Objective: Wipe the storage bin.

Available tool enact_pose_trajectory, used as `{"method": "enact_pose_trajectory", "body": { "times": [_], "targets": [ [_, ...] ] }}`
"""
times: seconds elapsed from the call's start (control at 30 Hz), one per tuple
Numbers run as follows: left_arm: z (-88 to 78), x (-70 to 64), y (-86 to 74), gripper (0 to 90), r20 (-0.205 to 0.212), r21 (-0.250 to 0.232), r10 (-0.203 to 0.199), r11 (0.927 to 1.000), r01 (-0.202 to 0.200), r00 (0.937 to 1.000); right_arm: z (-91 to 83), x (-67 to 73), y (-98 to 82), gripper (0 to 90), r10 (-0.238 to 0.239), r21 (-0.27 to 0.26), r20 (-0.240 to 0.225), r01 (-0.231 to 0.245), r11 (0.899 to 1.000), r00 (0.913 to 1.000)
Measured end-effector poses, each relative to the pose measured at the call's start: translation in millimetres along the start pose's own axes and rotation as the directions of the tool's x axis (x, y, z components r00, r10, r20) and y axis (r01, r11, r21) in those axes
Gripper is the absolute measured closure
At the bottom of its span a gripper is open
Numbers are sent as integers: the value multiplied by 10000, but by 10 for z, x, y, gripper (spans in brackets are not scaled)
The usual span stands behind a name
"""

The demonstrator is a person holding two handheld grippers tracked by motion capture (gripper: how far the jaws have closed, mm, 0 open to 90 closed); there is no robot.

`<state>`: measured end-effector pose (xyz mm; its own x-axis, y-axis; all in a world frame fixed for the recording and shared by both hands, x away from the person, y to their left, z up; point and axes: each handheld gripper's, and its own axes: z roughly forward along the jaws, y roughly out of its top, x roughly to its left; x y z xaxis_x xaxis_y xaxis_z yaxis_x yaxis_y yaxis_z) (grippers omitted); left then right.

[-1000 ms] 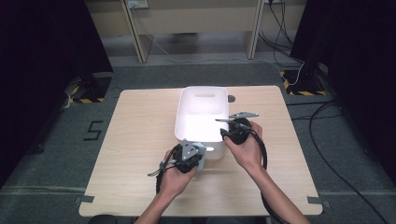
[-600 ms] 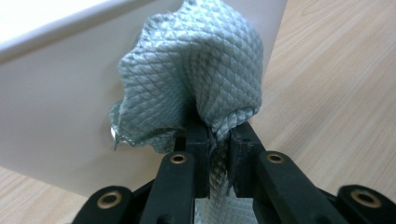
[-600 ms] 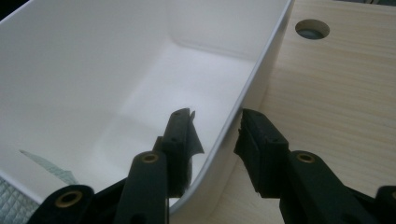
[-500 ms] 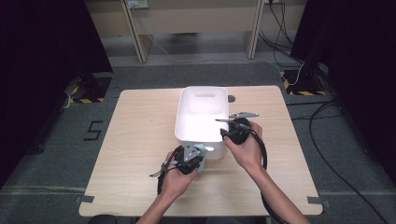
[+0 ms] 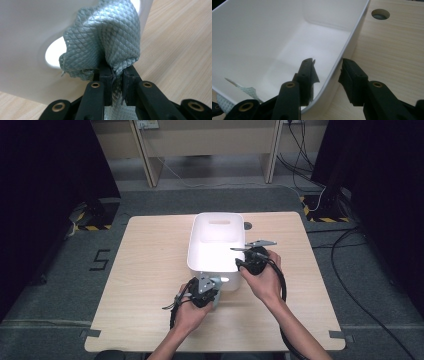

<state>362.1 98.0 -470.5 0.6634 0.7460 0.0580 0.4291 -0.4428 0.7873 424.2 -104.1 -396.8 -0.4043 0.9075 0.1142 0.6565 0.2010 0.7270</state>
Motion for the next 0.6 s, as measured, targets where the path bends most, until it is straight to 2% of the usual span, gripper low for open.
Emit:
{"method": "enact_pose_trajectory", "body": {
  "times": [0.4, 0.6],
  "targets": [
    [28, 20, -25, 809, -85, 98, -51, 9999, 52, 10000, -60, 3, 31, 620, 178, -6, -234, -178, 9998, 9996],
    [31, 33, -24, 809, -102, 113, -88, 9999, 89, 9999, -92, 19, 41, 636, -60, -8, -223, 60, 10000, 9997]
  ]
}}
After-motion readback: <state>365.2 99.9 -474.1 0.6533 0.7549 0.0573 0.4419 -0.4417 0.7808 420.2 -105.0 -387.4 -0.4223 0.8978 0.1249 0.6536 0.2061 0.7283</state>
